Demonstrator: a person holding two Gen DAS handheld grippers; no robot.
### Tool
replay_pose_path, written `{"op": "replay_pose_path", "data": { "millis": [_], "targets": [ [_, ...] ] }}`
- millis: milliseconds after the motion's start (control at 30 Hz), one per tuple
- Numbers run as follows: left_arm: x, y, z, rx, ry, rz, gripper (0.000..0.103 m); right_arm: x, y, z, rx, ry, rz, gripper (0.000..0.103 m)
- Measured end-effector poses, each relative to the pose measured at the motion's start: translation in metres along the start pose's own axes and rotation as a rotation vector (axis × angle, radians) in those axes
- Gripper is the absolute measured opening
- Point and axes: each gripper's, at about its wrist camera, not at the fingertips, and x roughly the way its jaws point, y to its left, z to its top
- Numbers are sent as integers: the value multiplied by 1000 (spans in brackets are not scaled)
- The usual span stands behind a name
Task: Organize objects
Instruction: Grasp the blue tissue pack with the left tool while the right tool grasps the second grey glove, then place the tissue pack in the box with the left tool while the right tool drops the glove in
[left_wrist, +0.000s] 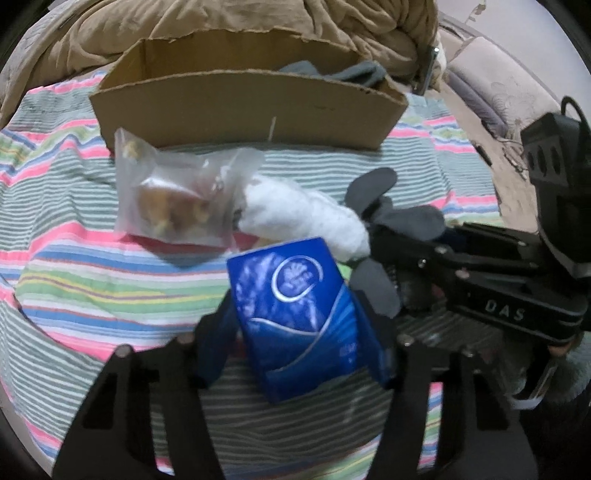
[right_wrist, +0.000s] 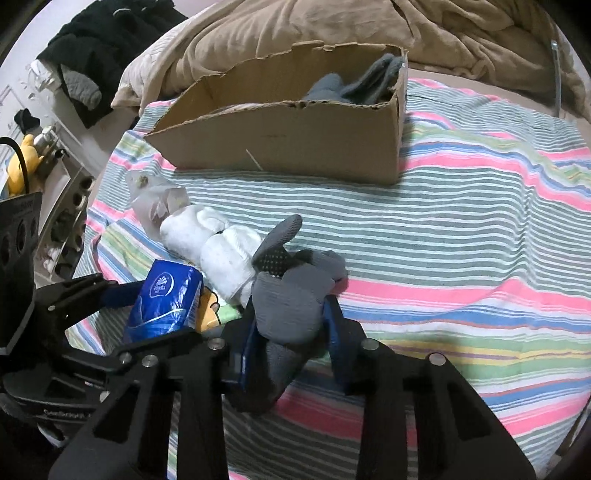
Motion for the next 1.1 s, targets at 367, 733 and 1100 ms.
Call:
{"op": "replay_pose_path", "data": {
  "millis": [367, 733, 1100],
  "targets": [
    [-25, 2, 2, 13, -68, -44, 52, -21, 6, 3, -2, -46, -14, 30],
    [-57, 8, 13, 9, -150, -35, 52, -49, 14, 17, -17, -115, -24, 30],
    [-88, 33, 32, -9, -239, 6, 52, -70, 30, 44, -68, -180, -33, 30]
  ]
}}
